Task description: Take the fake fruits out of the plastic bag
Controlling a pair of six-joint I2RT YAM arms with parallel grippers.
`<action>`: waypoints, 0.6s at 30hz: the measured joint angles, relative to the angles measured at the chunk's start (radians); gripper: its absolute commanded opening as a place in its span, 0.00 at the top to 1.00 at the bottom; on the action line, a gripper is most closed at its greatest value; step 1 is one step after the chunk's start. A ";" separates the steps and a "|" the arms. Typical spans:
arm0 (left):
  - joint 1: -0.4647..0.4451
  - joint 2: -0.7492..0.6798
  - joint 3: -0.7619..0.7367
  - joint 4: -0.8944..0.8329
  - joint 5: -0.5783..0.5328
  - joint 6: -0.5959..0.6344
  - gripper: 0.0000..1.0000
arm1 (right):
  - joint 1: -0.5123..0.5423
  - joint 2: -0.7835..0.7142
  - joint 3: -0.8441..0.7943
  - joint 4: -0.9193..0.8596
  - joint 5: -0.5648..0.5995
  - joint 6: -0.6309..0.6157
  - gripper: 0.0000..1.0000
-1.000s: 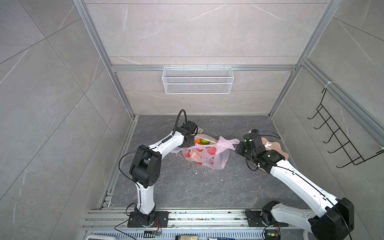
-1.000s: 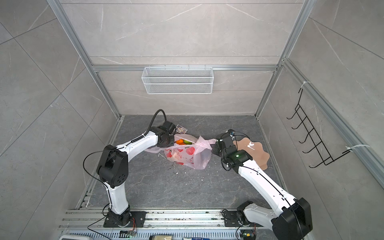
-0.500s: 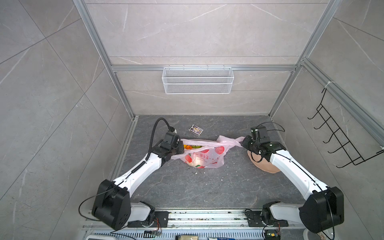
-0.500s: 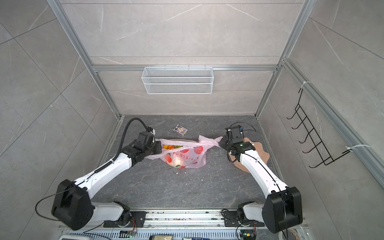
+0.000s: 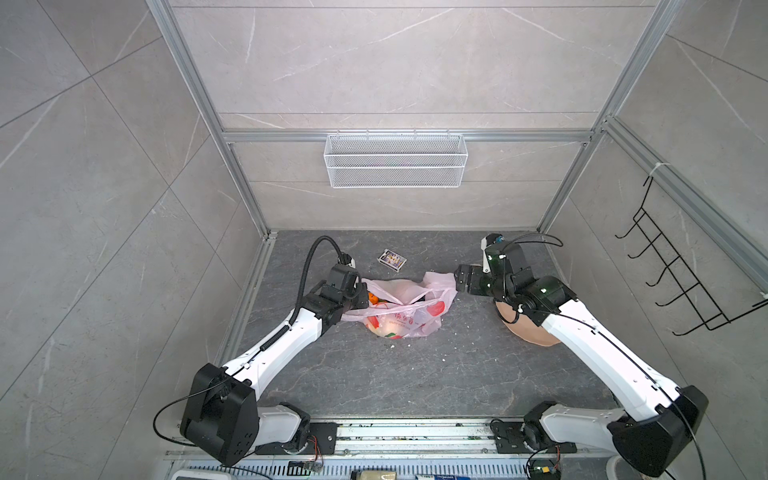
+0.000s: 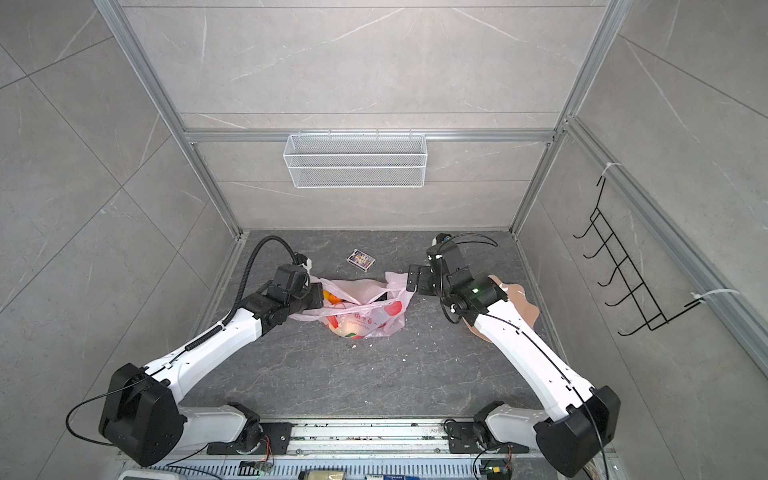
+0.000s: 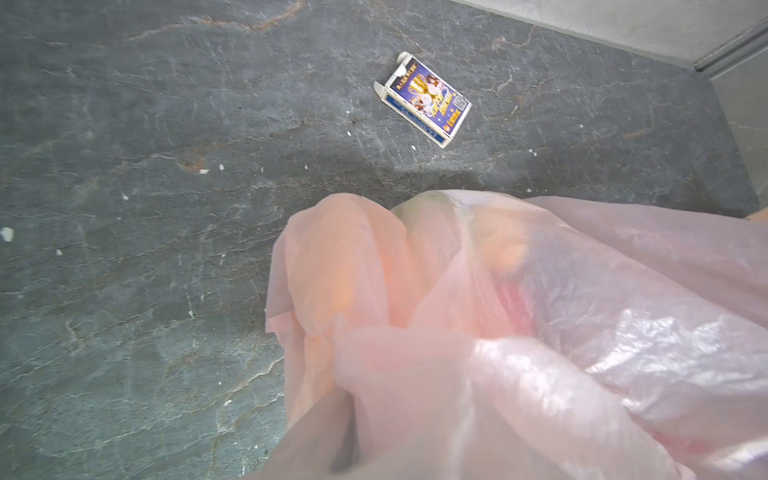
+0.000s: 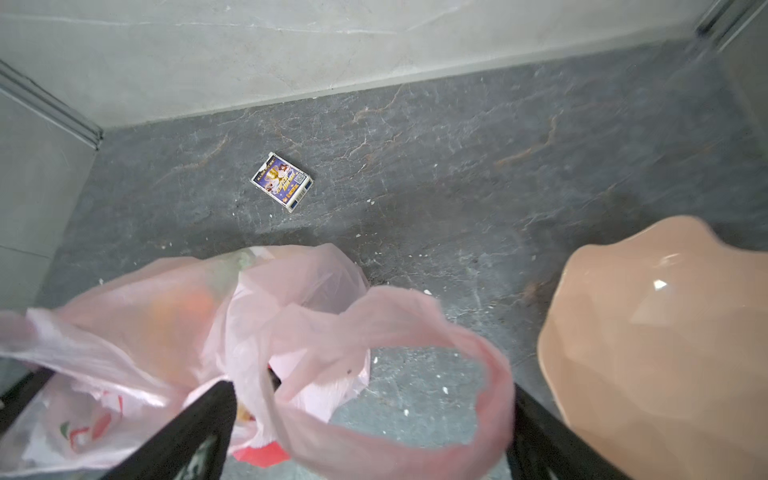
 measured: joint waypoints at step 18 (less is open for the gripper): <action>0.000 -0.002 0.003 -0.008 -0.032 -0.013 1.00 | 0.367 0.325 0.273 -0.230 0.335 -0.478 0.00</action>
